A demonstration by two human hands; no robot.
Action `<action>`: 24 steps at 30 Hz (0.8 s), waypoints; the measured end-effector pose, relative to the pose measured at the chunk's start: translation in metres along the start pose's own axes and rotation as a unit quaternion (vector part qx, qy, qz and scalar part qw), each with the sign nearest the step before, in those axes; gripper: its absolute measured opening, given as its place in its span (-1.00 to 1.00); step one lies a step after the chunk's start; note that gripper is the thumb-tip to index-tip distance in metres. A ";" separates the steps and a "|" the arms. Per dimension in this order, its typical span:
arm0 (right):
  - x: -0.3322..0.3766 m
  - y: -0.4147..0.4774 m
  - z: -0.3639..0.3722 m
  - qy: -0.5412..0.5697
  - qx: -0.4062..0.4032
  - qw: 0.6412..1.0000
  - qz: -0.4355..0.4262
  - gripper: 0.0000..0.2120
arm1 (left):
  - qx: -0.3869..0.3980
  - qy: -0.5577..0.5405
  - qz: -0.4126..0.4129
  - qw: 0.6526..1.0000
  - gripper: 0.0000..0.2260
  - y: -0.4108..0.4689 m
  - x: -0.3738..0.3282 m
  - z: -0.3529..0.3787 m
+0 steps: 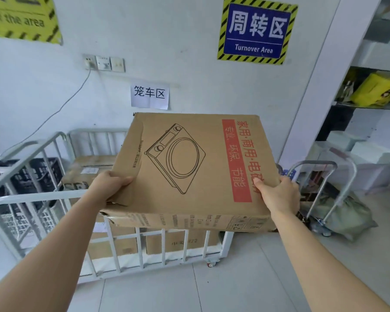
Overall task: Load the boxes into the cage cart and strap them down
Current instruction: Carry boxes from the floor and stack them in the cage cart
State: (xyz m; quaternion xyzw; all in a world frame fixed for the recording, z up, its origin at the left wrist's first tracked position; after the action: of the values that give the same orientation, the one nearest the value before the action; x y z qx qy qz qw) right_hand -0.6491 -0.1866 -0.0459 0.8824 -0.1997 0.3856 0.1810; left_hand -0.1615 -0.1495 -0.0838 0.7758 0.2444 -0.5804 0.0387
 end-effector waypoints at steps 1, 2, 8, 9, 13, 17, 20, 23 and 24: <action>0.010 0.007 0.009 0.005 0.007 1.000 -0.009 -0.38 | -0.011 -0.003 -0.001 1.000 -0.58 0.005 -0.003 -0.006; 0.020 0.013 0.018 0.011 0.015 1.000 -0.017 -0.38 | -0.021 -0.004 -0.001 1.000 -0.59 0.009 -0.006 -0.012; 0.082 0.035 0.085 0.028 0.055 0.996 -0.057 -0.38 | -0.067 -0.019 -0.004 0.998 -0.66 0.043 -0.010 -0.057; 0.092 0.037 0.098 0.029 0.062 0.996 -0.059 -0.36 | -0.074 -0.021 -0.006 0.997 -0.65 0.050 -0.009 -0.067; 0.134 0.040 0.156 0.022 0.086 0.994 -0.065 -0.35 | -0.085 -0.037 -0.011 0.996 -0.66 0.086 -0.003 -0.107; 0.178 0.037 0.220 0.026 0.106 0.992 -0.068 -0.35 | -0.100 -0.038 -0.019 0.994 -0.60 0.134 0.002 -0.156; 0.208 0.034 0.269 0.041 0.117 0.990 -0.064 -0.32 | -0.101 -0.029 -0.023 0.994 -0.61 0.173 0.005 -0.190; 0.236 0.031 0.309 0.047 0.124 0.990 -0.055 -0.39 | -0.101 -0.023 -0.032 0.994 -0.61 0.208 0.011 -0.219; 0.243 0.030 0.323 0.051 0.130 0.989 -0.053 -0.39 | -0.102 -0.021 -0.036 0.994 -0.60 0.219 0.013 -0.228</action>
State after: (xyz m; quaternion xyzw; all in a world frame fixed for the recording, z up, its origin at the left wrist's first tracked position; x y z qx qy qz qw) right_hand -0.3156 -0.4167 -0.0637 0.8870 -0.0913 0.4425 0.0951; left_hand 0.1350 -0.2589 -0.0715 0.7464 0.3295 -0.5691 0.1022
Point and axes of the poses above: each hand's wrist, its own y-axis towards the middle knuckle, its own z-axis out of the palm, x = y × z, the point moved 9 cm from there along y, towards the middle knuckle, and after that the axes turned 4 degrees about x, right-handed, at the moved point
